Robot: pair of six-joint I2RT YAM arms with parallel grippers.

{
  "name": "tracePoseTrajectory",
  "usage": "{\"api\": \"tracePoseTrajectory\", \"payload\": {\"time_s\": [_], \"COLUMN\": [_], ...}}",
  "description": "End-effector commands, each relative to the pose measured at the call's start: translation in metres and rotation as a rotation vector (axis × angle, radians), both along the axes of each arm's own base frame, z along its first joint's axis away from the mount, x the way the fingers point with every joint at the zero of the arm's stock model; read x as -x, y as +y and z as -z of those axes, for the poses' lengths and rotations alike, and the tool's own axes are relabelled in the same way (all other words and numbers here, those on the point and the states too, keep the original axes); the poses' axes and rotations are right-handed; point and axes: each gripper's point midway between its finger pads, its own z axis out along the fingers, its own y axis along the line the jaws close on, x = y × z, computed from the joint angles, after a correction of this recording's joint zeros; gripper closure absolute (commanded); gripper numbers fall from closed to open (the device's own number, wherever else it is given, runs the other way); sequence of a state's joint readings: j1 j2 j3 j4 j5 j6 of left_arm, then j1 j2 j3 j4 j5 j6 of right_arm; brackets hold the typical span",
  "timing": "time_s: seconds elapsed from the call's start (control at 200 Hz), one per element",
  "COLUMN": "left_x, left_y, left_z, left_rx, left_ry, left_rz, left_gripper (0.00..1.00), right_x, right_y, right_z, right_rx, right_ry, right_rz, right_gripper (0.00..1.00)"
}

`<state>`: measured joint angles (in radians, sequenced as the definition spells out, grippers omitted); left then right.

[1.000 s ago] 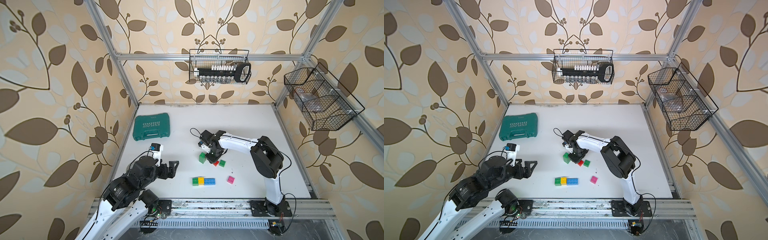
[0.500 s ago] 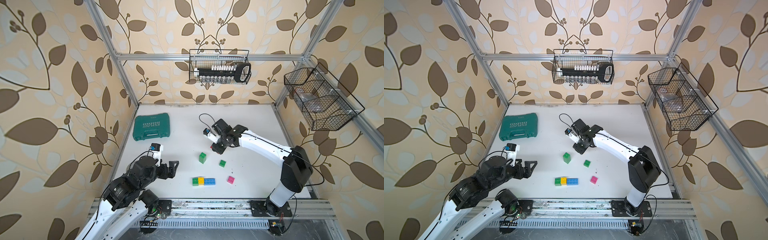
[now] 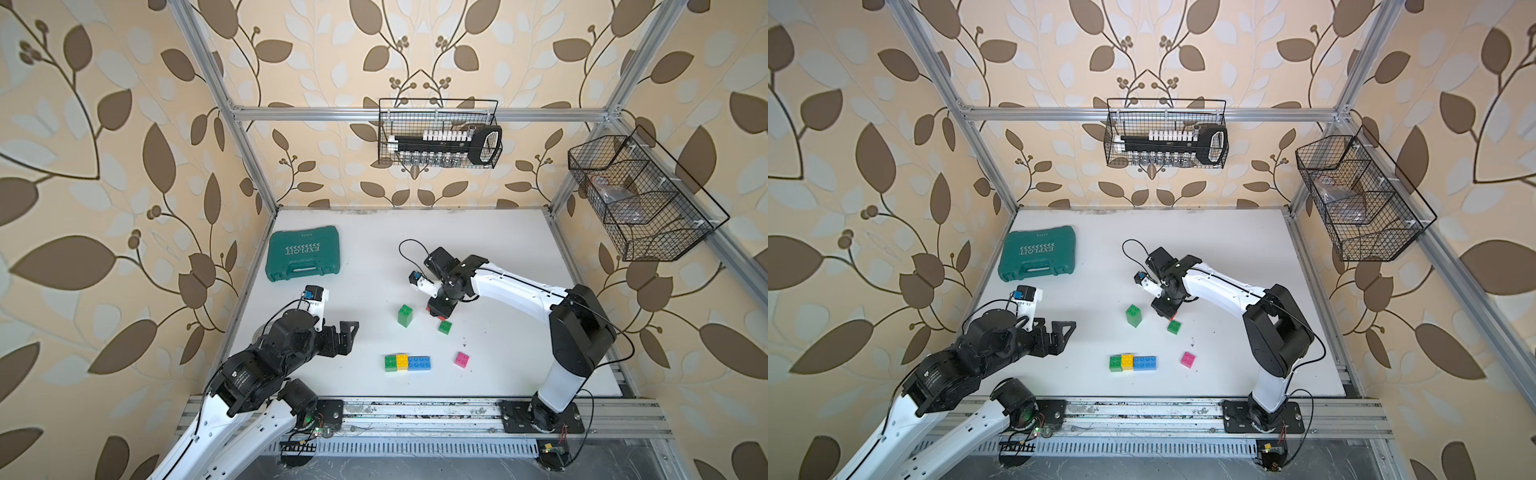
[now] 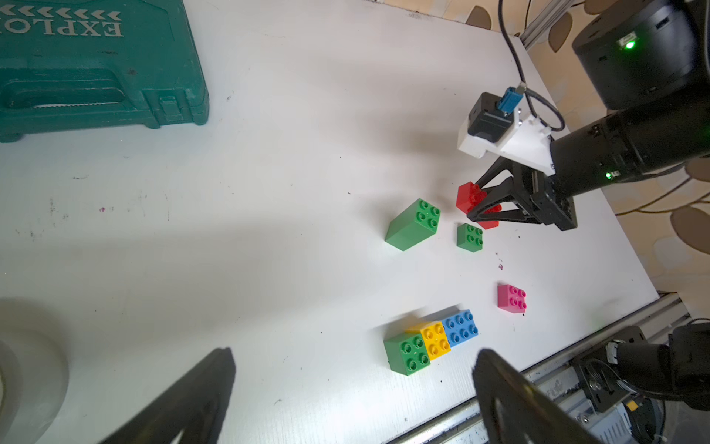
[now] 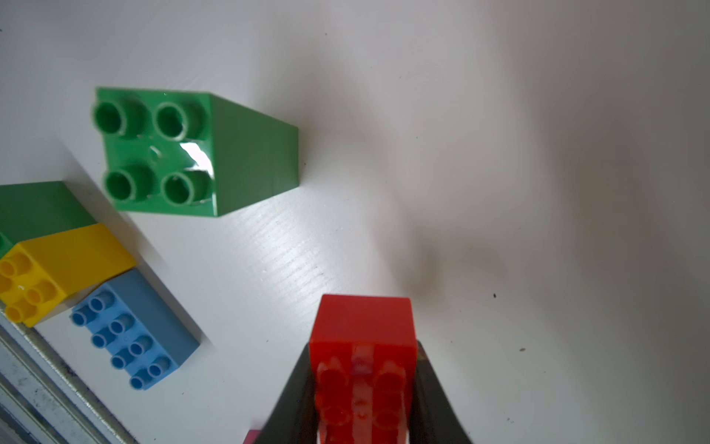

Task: Assemble the letter r with lego
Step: Assemble the lego brick with the lego brick.

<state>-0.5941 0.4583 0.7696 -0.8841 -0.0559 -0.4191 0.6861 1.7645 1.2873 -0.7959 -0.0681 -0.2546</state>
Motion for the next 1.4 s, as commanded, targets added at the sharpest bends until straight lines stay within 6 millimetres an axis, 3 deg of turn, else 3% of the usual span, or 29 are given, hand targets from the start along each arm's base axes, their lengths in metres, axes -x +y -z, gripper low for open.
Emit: {"api": "tracePoseTrajectory", "payload": {"time_s": [0.0,0.56,0.83,1.135,1.395], "left_x": [-0.006,-0.007,-0.007,-0.006,-0.006], "left_y": [0.0,0.001,0.001,0.002,0.002], "left_z": [-0.006,-0.005,-0.005,-0.006,-0.006], "left_rx": [0.002,-0.001,-0.001,-0.001,0.001], "left_ry": [-0.031,-0.03,-0.03,-0.032,-0.035], "left_rz": [-0.011,-0.015,-0.017,-0.017,-0.016], "left_gripper": [0.01,0.01,0.01,0.01,0.01], "right_x": [0.009,0.021,0.02,0.015,0.015], "right_y": [0.006,0.002,-0.004,-0.004,-0.001], "right_z": [0.01,0.035,0.036,0.023,0.033], "right_rx": [-0.008,0.055,0.095,0.122,0.128], "right_ry": [0.029,0.066,0.059,0.029,0.04], "right_rz": [-0.007,-0.032,-0.038,-0.047,-0.07], "right_gripper": [1.0,1.0,1.0,1.0,1.0]}}
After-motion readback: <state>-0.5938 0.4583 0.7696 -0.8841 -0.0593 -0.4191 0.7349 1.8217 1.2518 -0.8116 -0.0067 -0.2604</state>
